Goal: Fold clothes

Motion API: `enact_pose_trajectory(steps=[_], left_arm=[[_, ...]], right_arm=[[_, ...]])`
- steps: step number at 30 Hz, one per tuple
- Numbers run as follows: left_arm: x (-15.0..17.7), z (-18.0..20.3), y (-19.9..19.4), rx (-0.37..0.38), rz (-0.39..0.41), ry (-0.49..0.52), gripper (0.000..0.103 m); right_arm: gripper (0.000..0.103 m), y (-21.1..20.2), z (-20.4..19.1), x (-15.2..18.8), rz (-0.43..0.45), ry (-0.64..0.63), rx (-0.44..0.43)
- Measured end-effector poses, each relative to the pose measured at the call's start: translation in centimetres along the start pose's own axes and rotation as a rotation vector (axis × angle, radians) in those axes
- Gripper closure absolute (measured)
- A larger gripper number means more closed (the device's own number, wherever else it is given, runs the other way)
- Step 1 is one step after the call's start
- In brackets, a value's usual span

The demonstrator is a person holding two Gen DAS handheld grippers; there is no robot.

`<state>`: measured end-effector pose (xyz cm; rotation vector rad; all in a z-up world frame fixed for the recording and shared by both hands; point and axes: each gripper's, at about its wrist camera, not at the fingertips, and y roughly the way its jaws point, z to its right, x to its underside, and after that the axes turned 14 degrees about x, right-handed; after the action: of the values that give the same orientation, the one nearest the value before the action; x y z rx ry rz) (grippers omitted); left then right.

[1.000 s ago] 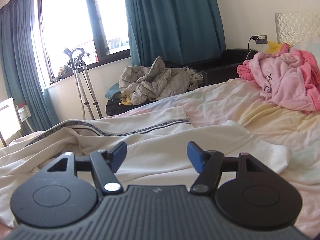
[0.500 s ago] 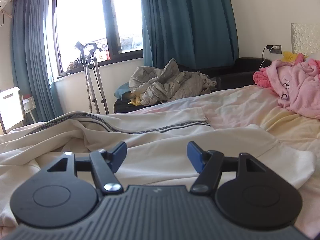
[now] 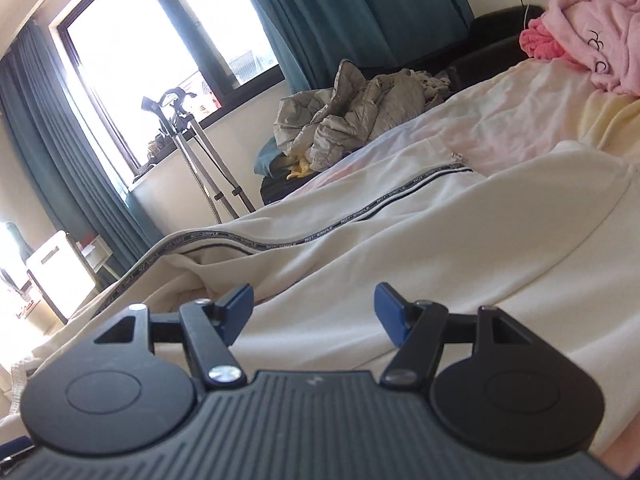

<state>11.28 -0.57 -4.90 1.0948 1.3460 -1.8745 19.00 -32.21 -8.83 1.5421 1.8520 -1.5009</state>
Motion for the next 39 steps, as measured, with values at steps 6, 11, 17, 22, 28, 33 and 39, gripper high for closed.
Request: enact_pose_trajectory(steps=[6,11,17,22,28,33,39], left_arm=[[1.8,-0.9,2.1,-0.008,-0.023,0.015,0.005],[2.6,-2.2,4.5,0.002,-0.064,-0.031,0.005],[3.2,-2.5,6.1,0.005,-0.064,-0.009,0.004],[3.4,-2.7,6.1,0.010,-0.053,-0.016,0.003],[3.3,-2.9,6.2,0.015,-0.044,-0.034,0.003],[3.4,-2.7,6.3,0.011,-0.038,-0.023,0.002],[3.3,-3.1,5.8,0.013,-0.024,-0.054,0.002]], right_arm=[[0.035,6.0,-1.7,-2.5,-0.015,-0.018,0.092],[0.035,11.0,0.0,-5.5,-0.081,0.016,0.207],[0.019,15.1,3.4,-7.5,-0.169,-0.081,0.311],[0.012,18.5,6.3,-9.2,-0.242,-0.163,0.397],[0.018,18.2,6.4,-9.6,-0.295,-0.183,0.223],[0.087,16.7,3.1,-8.9,-0.257,-0.291,0.204],[0.091,13.9,2.7,-11.5,-0.098,-0.236,0.264]])
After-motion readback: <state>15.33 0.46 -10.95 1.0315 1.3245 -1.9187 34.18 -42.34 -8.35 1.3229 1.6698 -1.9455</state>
